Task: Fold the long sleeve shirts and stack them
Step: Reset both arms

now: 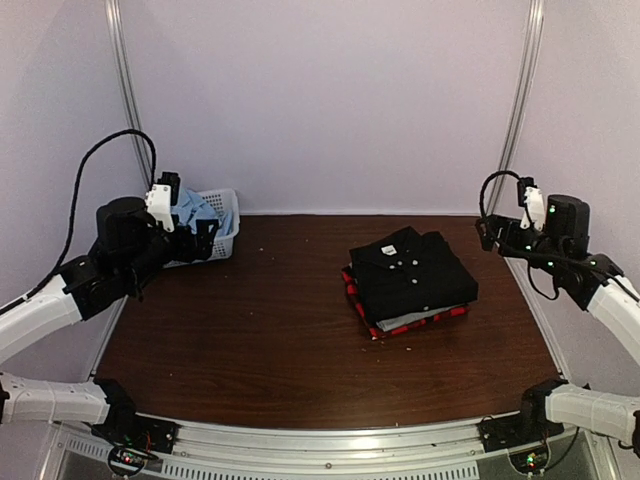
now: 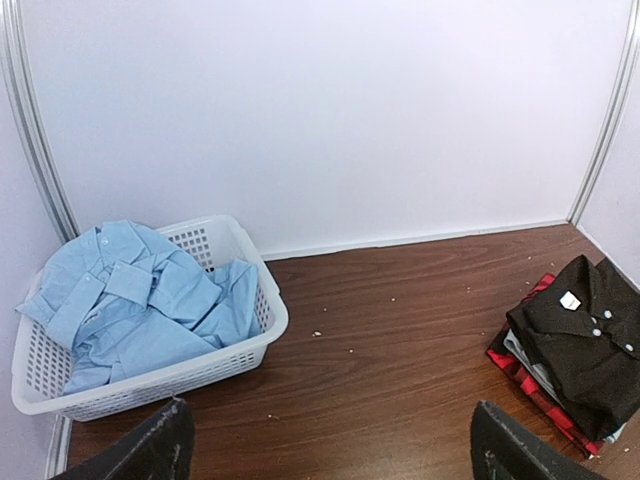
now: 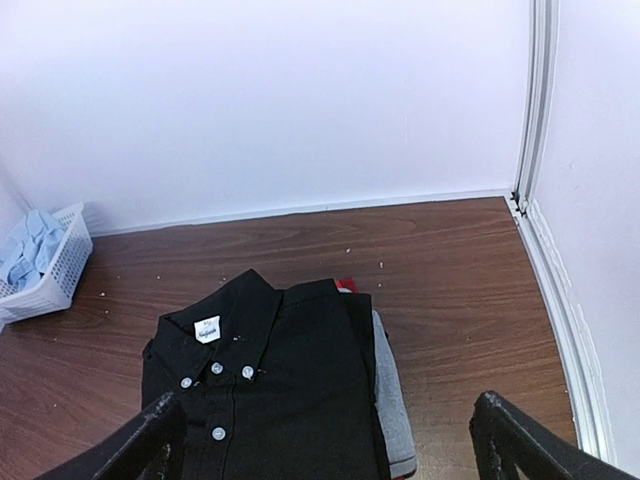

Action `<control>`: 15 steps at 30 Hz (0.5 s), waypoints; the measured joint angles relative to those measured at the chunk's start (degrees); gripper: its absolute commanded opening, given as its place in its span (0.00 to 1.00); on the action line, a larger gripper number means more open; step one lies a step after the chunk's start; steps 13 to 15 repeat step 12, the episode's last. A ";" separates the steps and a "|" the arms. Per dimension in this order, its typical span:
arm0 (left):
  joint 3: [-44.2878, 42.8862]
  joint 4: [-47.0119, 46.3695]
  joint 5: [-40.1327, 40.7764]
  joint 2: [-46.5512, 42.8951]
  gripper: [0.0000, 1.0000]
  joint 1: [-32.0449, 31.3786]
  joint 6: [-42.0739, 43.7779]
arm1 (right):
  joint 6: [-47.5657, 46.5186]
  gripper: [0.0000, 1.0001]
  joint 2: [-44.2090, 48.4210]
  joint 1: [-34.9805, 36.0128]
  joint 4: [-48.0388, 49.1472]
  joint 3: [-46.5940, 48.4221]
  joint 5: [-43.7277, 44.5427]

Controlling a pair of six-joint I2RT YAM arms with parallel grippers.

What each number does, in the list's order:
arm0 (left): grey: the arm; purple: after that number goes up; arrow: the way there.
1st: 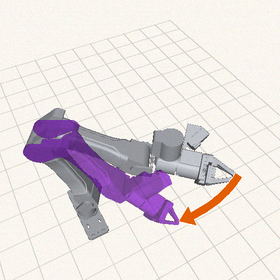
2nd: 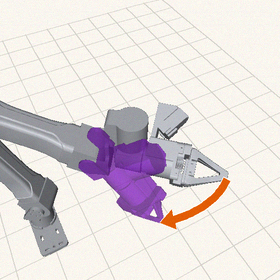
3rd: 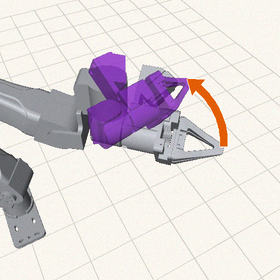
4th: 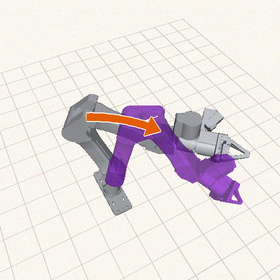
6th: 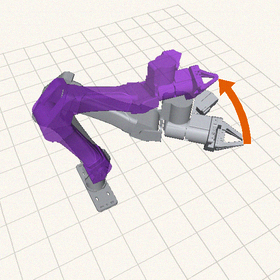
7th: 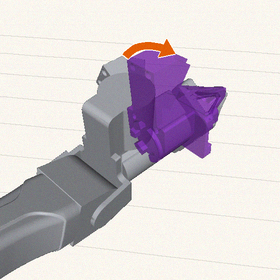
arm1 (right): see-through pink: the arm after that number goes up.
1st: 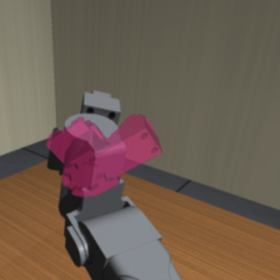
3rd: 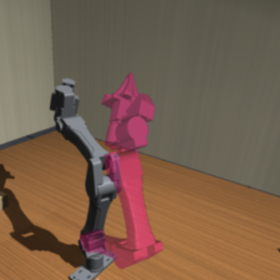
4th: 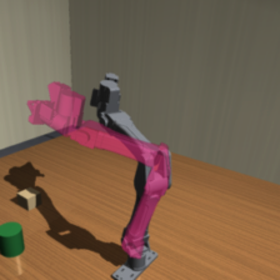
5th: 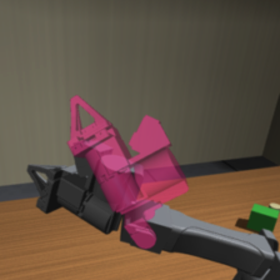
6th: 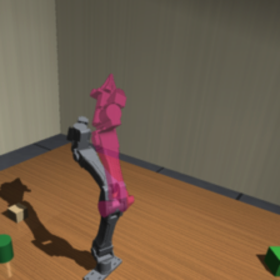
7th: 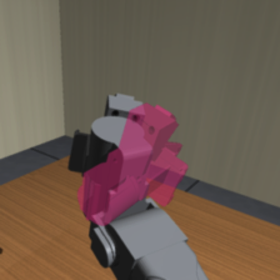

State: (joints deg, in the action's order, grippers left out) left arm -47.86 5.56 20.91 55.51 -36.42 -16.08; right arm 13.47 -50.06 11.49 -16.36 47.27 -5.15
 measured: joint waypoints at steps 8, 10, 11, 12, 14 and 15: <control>4.15 -3.02 -0.39 -2.91 0.98 0.00 0.61 | -0.66 1.00 2.78 0.00 3.74 -2.82 0.72; 4.15 -3.56 -0.37 -2.91 0.98 0.00 0.66 | -0.94 1.00 2.78 0.00 4.11 -2.82 0.79; 4.15 -3.80 -0.37 -2.91 0.98 0.00 0.70 | -1.11 1.00 2.78 0.00 4.24 -2.82 0.83; 4.15 -4.17 -0.35 -2.91 0.98 0.00 0.76 | -1.20 1.00 2.78 0.00 4.26 -2.82 0.94; 4.15 -4.17 -0.35 -2.91 0.98 0.00 0.76 | -1.20 1.00 2.78 0.00 4.26 -2.82 0.94; 4.15 -4.17 -0.35 -2.91 0.98 0.00 0.76 | -1.20 1.00 2.78 0.00 4.26 -2.82 0.94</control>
